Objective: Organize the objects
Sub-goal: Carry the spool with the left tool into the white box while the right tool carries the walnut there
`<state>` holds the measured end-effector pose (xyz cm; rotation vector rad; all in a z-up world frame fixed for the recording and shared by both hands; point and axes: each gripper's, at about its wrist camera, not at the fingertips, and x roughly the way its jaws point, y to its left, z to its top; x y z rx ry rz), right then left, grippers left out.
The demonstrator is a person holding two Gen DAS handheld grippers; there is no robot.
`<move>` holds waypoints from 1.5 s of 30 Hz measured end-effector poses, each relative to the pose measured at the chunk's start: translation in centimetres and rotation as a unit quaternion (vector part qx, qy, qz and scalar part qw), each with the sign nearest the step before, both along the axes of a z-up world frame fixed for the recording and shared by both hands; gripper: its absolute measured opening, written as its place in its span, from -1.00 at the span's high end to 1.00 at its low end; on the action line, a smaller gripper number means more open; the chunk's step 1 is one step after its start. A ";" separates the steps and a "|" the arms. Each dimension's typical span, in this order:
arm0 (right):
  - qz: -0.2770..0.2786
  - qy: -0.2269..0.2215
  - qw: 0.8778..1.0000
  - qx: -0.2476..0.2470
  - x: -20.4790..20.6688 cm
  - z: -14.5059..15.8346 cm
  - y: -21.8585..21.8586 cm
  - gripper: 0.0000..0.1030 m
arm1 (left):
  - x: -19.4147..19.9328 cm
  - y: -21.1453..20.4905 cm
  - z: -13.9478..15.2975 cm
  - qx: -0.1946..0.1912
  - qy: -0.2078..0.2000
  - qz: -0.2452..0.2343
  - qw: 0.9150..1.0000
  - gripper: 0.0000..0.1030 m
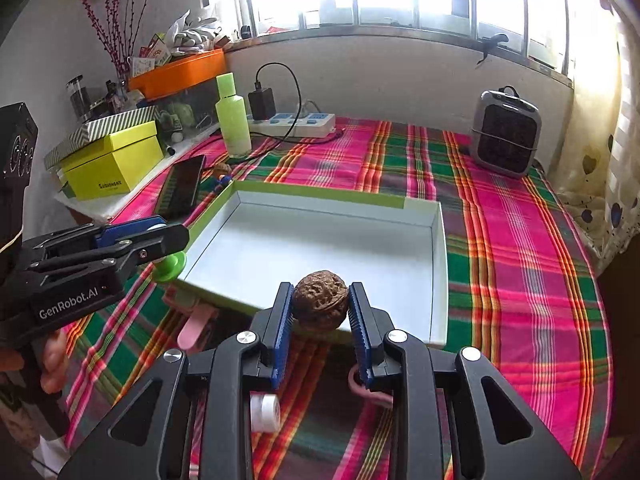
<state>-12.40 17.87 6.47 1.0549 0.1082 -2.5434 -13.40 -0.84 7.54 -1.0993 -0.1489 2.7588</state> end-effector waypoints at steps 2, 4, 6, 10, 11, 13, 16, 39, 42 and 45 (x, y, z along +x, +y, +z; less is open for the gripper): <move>0.000 -0.005 1.000 0.001 -1.1 -0.1 -0.2 0.44 | -0.9 0.0 -0.2 0.001 -0.006 0.001 1.000 0.37; 0.000 -0.013 1.000 -0.001 -2.2 -0.3 -0.4 0.44 | -1.8 -0.2 -0.5 0.005 -0.013 0.004 1.000 0.37; -0.001 -0.018 1.000 0.002 -3.3 -0.6 -0.6 0.44 | -2.6 0.0 -0.7 -0.002 -0.012 0.002 1.000 0.37; -0.002 -0.028 1.000 0.006 -5.3 -1.2 -1.1 0.44 | -4.4 0.0 -1.1 0.004 -0.021 0.003 1.000 0.37; -0.002 -0.033 0.999 0.005 -6.0 -1.4 -1.3 0.44 | -5.0 0.0 -1.2 0.001 -0.022 0.004 1.000 0.37; 0.000 -0.036 0.999 0.008 -6.7 -1.6 -1.6 0.44 | -5.7 0.1 -1.4 -0.005 -0.022 0.006 1.000 0.37; 0.000 -0.042 0.999 0.014 -8.1 -2.1 -2.0 0.44 | -7.0 0.1 -1.8 -0.004 -0.028 0.009 1.000 0.37; -0.010 -0.083 0.996 0.036 -12.7 -4.7 -3.1 0.44 | -11.7 -0.1 -4.8 -0.001 -0.078 0.014 0.997 0.37; -0.011 -0.088 0.995 0.034 -12.8 -4.9 -3.0 0.44 | -11.8 -0.3 -5.1 0.002 -0.083 0.016 0.996 0.37; -0.011 -0.093 0.995 0.030 -12.9 -5.1 -3.0 0.44 | -12.0 -0.4 -5.2 0.006 -0.086 0.016 0.996 0.37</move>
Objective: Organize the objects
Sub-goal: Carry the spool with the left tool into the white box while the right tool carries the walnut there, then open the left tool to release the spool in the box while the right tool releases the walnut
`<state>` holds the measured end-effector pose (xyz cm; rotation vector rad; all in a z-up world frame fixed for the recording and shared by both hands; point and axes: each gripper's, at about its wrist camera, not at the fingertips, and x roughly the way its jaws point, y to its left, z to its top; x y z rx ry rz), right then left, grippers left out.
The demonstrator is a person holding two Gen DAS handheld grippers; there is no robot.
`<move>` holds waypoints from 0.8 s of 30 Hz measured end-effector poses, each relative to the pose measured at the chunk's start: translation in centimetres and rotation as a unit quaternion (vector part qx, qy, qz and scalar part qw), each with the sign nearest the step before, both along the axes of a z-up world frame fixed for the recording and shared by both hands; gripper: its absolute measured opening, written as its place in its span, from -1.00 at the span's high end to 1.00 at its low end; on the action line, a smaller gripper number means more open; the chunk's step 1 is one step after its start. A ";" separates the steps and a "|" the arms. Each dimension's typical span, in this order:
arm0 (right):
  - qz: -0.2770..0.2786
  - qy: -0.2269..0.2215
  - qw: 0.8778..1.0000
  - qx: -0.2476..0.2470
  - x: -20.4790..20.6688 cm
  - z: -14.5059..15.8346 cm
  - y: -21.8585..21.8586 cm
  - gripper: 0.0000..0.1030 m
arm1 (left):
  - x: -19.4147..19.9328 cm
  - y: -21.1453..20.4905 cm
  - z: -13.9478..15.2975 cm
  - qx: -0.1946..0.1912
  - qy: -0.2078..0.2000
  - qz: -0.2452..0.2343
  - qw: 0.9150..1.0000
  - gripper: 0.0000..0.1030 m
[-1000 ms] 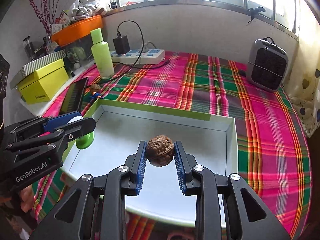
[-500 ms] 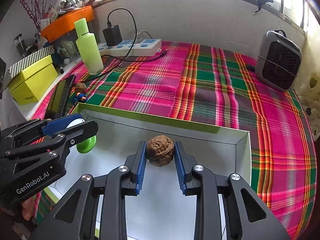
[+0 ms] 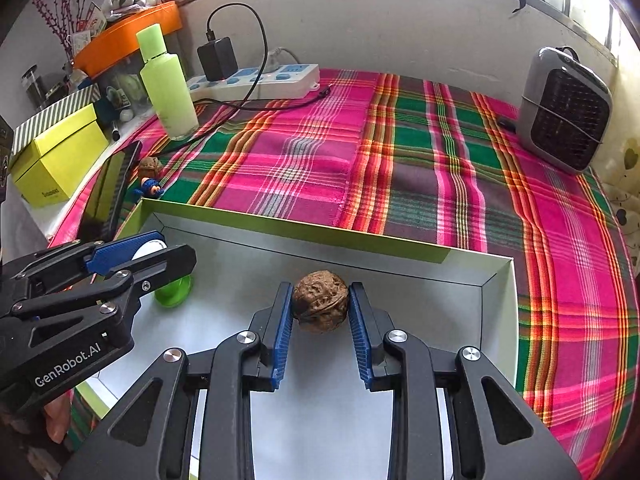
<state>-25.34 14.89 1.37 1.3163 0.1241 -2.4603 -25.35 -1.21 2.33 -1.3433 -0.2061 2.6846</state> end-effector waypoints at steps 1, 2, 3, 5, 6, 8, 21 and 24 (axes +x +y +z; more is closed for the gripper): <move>-0.001 0.000 1.000 0.001 0.0 -0.1 0.0 0.44 | 0.0 0.0 0.0 -0.002 0.001 0.000 1.000 0.37; -0.002 0.001 1.000 0.003 0.0 -0.1 0.0 0.44 | 0.0 0.0 0.0 -0.003 0.001 0.000 1.000 0.37; -0.003 0.001 1.000 0.005 0.0 -0.2 0.0 0.44 | 0.1 0.1 0.0 -0.002 0.002 0.000 1.000 0.37; -0.007 0.002 1.000 0.007 0.0 -0.3 0.1 0.44 | 0.0 0.0 -0.1 -0.003 -0.001 0.002 1.000 0.36; -0.008 0.002 1.000 0.006 0.0 -0.3 0.2 0.44 | 0.1 0.1 0.0 -0.003 0.000 0.002 1.000 0.36; -0.008 0.001 1.000 0.001 0.1 -0.2 0.3 0.44 | 0.0 0.0 0.0 -0.003 0.000 0.001 1.000 0.32; -0.009 0.016 1.000 0.001 1.1 0.7 0.5 0.16 | 1.2 -0.1 0.9 0.000 0.011 -0.002 1.000 0.05; -0.012 0.022 1.000 -0.002 1.6 1.1 0.7 0.15 | 1.9 -0.1 1.4 -0.003 0.015 0.000 1.000 0.03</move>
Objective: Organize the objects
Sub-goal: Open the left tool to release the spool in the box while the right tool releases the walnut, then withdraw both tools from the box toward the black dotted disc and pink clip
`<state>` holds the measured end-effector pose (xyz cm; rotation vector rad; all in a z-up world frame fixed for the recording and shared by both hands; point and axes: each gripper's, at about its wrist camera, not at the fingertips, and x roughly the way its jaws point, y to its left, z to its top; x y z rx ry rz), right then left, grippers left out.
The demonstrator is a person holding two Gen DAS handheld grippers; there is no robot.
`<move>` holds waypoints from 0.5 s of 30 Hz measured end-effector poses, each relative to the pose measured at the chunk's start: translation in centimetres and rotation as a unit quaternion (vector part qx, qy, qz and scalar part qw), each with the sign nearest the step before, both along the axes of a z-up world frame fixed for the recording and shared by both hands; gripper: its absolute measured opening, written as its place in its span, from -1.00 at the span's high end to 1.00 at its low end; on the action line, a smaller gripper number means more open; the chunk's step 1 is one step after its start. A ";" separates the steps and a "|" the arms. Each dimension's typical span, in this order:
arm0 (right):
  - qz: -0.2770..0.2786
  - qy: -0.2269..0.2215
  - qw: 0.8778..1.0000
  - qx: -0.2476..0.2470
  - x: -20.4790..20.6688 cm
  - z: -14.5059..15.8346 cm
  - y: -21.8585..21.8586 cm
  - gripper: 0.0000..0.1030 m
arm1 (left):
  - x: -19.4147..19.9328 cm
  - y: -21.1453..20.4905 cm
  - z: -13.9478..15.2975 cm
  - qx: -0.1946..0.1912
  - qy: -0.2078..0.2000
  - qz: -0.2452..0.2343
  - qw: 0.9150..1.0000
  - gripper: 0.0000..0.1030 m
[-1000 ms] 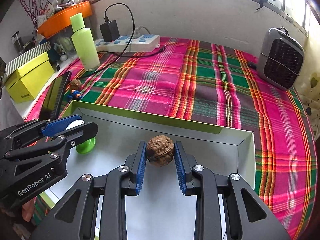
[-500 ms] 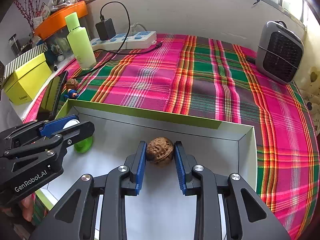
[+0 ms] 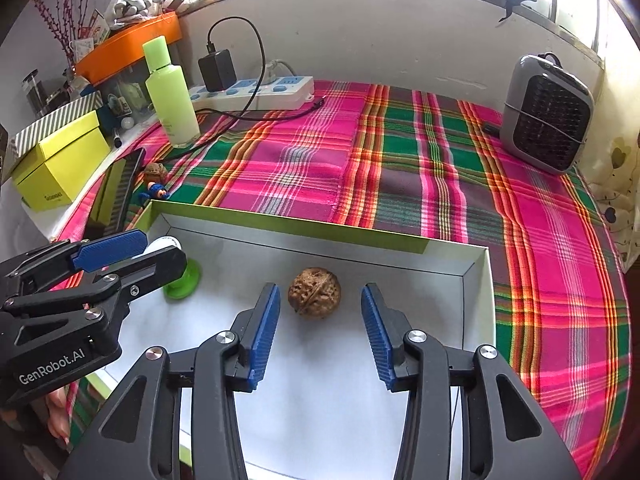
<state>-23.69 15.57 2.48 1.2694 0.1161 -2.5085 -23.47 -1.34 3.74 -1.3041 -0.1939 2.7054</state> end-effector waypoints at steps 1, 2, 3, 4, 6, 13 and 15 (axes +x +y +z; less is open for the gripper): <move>-0.001 0.001 1.000 -0.001 0.3 0.2 0.1 0.14 | 0.3 0.0 0.2 0.000 0.002 0.000 1.000 0.02; -0.002 0.003 1.000 -0.001 0.6 0.3 0.2 0.14 | 0.6 -0.1 0.4 0.002 0.004 0.000 1.000 0.02; -0.003 0.005 1.000 -0.001 0.9 0.5 0.3 0.14 | 1.0 -0.1 0.6 0.003 0.006 -0.001 1.000 0.02; -0.003 0.008 1.000 -0.002 1.3 0.7 0.4 0.14 | 1.4 -0.1 0.8 0.003 0.007 -0.002 1.000 0.02; -0.006 0.013 1.000 -0.003 2.2 1.0 0.7 0.14 | 2.3 0.0 1.3 -0.002 0.014 -0.002 1.000 0.01; -0.007 0.030 0.999 -0.023 6.0 2.4 1.7 0.14 | 6.0 0.1 2.2 -0.003 0.027 -0.009 1.000 0.01; -0.007 0.031 0.999 -0.029 7.1 2.5 1.9 0.14 | 7.2 0.2 2.3 -0.001 0.031 -0.013 0.999 0.01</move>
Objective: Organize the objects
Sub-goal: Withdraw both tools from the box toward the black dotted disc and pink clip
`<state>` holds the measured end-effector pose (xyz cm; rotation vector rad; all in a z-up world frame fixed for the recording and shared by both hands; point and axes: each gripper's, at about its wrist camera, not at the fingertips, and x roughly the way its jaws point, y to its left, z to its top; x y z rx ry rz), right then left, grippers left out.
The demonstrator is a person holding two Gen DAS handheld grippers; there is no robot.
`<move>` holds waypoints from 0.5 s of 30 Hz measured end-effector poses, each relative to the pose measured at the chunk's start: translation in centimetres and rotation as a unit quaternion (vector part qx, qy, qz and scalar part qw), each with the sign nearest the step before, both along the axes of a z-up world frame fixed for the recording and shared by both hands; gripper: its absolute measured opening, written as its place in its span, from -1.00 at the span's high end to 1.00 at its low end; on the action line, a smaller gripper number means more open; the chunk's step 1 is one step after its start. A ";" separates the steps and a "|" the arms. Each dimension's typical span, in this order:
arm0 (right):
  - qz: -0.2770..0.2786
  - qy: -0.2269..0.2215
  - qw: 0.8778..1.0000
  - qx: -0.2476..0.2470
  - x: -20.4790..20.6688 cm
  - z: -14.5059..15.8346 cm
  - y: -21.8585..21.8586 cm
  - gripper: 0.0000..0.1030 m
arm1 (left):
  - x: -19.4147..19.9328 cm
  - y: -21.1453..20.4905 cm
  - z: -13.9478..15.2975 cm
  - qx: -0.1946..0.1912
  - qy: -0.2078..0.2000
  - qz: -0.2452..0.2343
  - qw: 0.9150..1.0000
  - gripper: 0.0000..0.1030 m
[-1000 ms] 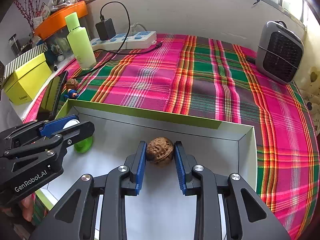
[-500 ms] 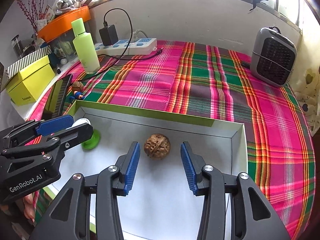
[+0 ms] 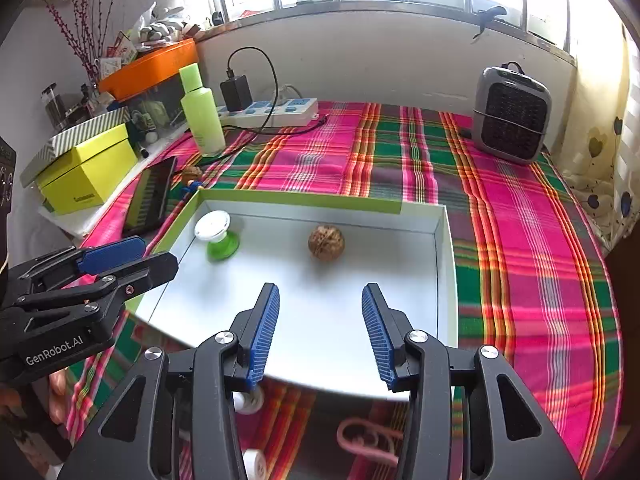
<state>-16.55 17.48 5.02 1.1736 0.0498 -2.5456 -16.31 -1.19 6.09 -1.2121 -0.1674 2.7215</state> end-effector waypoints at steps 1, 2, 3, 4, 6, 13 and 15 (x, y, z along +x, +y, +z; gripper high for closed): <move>0.001 0.000 1.000 -0.001 0.4 0.1 0.0 0.14 | 0.5 0.0 0.0 -0.001 0.001 -0.001 1.000 0.01; 0.002 0.002 1.000 -0.003 1.0 0.1 0.0 0.14 | 1.0 0.0 0.1 -0.001 0.002 -0.003 1.000 0.01; 0.003 0.002 1.000 -0.004 1.4 0.1 0.1 0.14 | 1.5 0.0 0.1 -0.001 0.002 -0.005 1.000 0.01; 0.007 0.003 1.000 -0.004 2.1 0.1 0.1 0.14 | 1.9 -0.1 0.1 0.000 0.002 -0.003 1.000 0.01; 0.013 0.004 1.000 -0.001 3.2 0.1 0.1 0.14 | 3.0 -0.3 0.1 0.003 0.004 -0.001 1.000 0.01; 0.045 0.009 0.999 -0.008 7.2 0.0 0.0 0.14 | 6.0 -0.8 -0.5 0.009 -0.003 0.000 1.000 0.01; 0.052 0.014 0.999 0.000 8.3 -0.1 0.0 0.14 | 6.9 -0.7 -0.9 0.009 -0.008 -0.003 1.000 0.01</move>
